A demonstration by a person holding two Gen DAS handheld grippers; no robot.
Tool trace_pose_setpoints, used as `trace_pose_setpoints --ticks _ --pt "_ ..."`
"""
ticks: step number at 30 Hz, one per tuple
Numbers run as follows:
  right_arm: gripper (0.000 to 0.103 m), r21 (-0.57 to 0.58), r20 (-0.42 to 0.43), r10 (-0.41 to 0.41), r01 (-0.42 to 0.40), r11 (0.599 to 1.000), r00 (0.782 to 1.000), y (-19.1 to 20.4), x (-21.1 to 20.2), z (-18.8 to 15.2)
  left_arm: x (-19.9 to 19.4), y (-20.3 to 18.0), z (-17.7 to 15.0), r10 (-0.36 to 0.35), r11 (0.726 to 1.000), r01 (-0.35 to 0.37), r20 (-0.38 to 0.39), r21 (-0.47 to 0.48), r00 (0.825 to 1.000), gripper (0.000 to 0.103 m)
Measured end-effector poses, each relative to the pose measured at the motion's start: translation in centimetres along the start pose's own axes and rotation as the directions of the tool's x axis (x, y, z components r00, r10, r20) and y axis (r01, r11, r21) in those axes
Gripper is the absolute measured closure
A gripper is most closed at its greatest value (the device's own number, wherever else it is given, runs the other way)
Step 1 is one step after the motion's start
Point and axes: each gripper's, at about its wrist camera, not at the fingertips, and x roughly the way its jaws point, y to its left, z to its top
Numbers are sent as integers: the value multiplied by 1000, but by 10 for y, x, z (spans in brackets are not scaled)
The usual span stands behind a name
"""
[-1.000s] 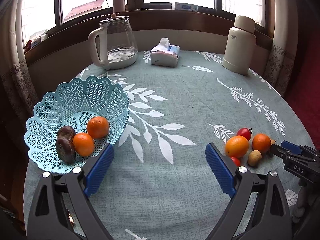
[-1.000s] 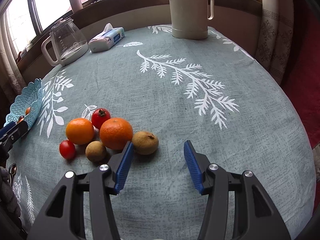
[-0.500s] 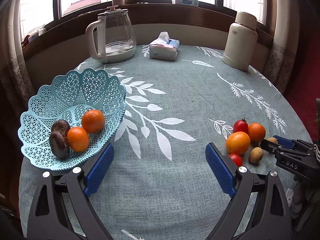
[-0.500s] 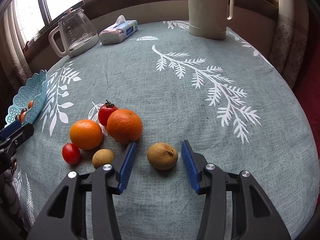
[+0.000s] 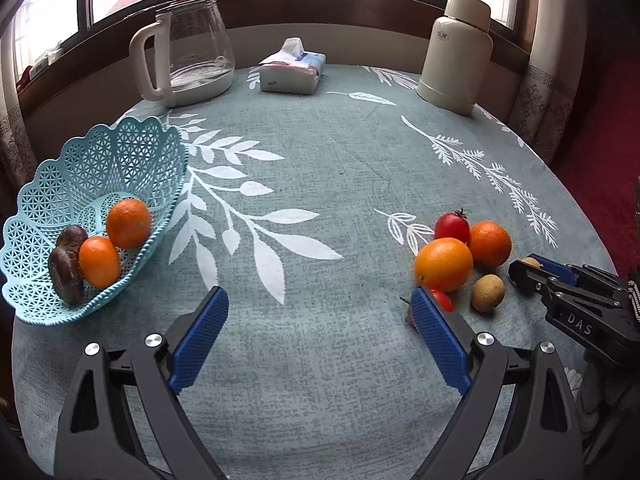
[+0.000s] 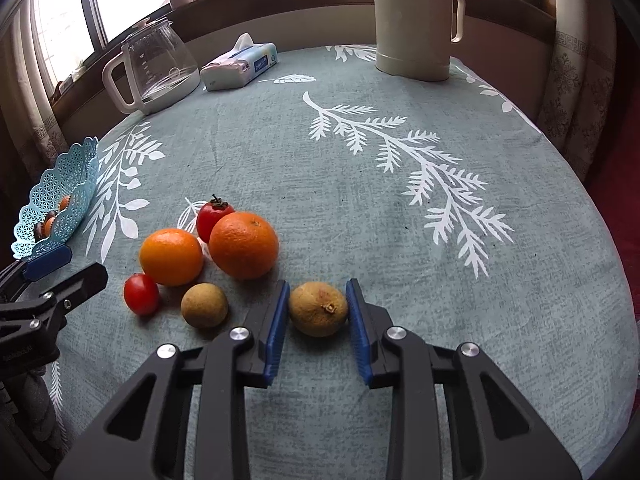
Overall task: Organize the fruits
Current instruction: 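Grasp the red cherry tomato with the left gripper while the right gripper holds the kiwi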
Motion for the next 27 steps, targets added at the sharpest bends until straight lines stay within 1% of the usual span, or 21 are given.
trace_pose_setpoints --ticks 7,9,11,14,15,17,18,21,23,25,27 --pt "73 14 0 22 -22 1000 1000 -3 1 -1 10 -31 -4 -33 997 35 -33 67 999 10" --pt "73 18 1 27 -27 999 1000 -4 1 -2 12 -36 -4 -41 996 44 -42 80 998 14" --pt "73 20 3 29 -29 999 1000 -4 1 -2 16 -40 -4 -53 994 59 -60 88 997 26" --pt "73 24 4 34 -34 999 999 -5 1 -2 24 -43 -5 -65 993 73 -91 88 994 37" --pt "73 25 5 36 -36 999 999 -5 2 -2 25 -44 -5 -64 993 72 -90 89 994 38" --pt "73 27 6 38 -38 999 999 -5 2 -2 24 -45 -5 -87 992 95 -89 85 992 48" --pt "73 27 6 38 -38 999 999 -5 2 -2 24 -45 -5 -95 991 102 -88 84 992 50" --pt "73 25 7 35 -35 999 999 -5 2 -2 22 -47 -6 -103 990 110 -85 88 991 59" --pt "73 24 8 34 -34 999 999 -5 1 -2 21 -46 -6 -112 990 119 -84 81 990 69" --pt "73 24 8 35 -35 999 999 -5 1 -2 19 -45 -6 -123 989 129 -82 73 989 74" --pt "73 25 10 34 -34 999 999 -5 1 -2 16 -44 -6 -125 989 130 -75 67 989 74"
